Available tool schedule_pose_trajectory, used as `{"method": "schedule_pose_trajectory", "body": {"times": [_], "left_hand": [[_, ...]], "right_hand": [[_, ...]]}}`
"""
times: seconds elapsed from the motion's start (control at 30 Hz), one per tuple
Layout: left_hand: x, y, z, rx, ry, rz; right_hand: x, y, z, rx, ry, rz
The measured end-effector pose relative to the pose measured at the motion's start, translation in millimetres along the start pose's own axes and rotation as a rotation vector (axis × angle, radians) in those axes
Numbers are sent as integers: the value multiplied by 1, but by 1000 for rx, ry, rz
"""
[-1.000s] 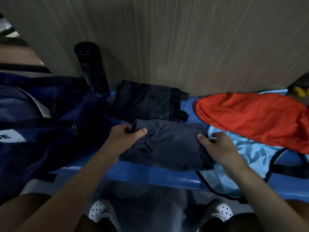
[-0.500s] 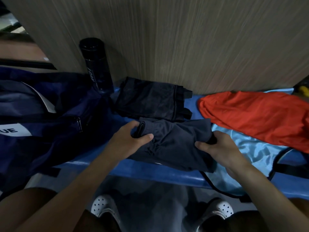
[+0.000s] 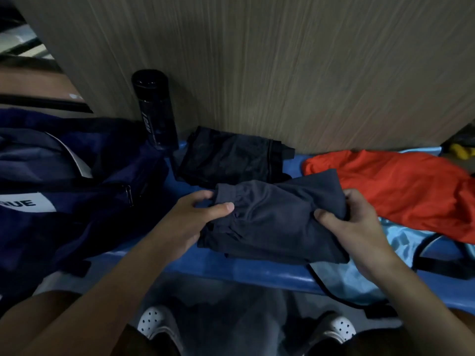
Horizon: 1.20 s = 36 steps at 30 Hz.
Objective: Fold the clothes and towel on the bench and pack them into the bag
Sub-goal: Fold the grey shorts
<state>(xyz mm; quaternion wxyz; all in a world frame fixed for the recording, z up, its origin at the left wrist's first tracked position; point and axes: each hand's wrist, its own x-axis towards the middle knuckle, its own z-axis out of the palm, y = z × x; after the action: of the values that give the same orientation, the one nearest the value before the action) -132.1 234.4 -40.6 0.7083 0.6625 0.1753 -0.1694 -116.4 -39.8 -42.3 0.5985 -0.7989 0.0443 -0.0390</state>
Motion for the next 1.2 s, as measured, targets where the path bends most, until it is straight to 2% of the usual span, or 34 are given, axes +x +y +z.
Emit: {"method": "schedule_pose_trajectory", "body": {"times": [0.1, 0.23, 0.43, 0.53, 0.6, 0.7, 0.83, 0.93, 1.0, 1.07, 1.13, 1.2], "left_hand": [[-6, 11, -4, -98, -50, 21], [-8, 48, -22, -174, -14, 158], [-8, 138, -52, -187, 158, 394], [10, 163, -53, -126, 248, 456], [37, 156, -44, -21, 289, 426], [91, 110, -24, 228, 323, 345], [129, 63, -17, 600, 382, 312], [129, 54, -15, 887, 484, 433], [122, 51, -9, 1196, 588, 650], [119, 41, -2, 1381, 508, 891], [121, 23, 2, 1489, 382, 933], [128, 7, 0, 1546, 343, 872]], "right_hand": [[6, -25, -2, 109, -8, -53], [22, -73, 13, 213, -40, -81], [71, -142, 55, 409, -83, -141], [102, -134, 64, 494, -82, -79], [121, -102, 65, 493, -53, 14], [141, -29, 68, 298, -45, 171], [152, 26, 65, 9, -96, 171], [145, 19, 61, -268, -66, -8], [135, 15, 62, -623, 21, -295], [121, 11, 69, -860, -5, -520], [113, 17, 77, -980, -130, -562], [111, 25, 84, -1060, -238, -496]]}}
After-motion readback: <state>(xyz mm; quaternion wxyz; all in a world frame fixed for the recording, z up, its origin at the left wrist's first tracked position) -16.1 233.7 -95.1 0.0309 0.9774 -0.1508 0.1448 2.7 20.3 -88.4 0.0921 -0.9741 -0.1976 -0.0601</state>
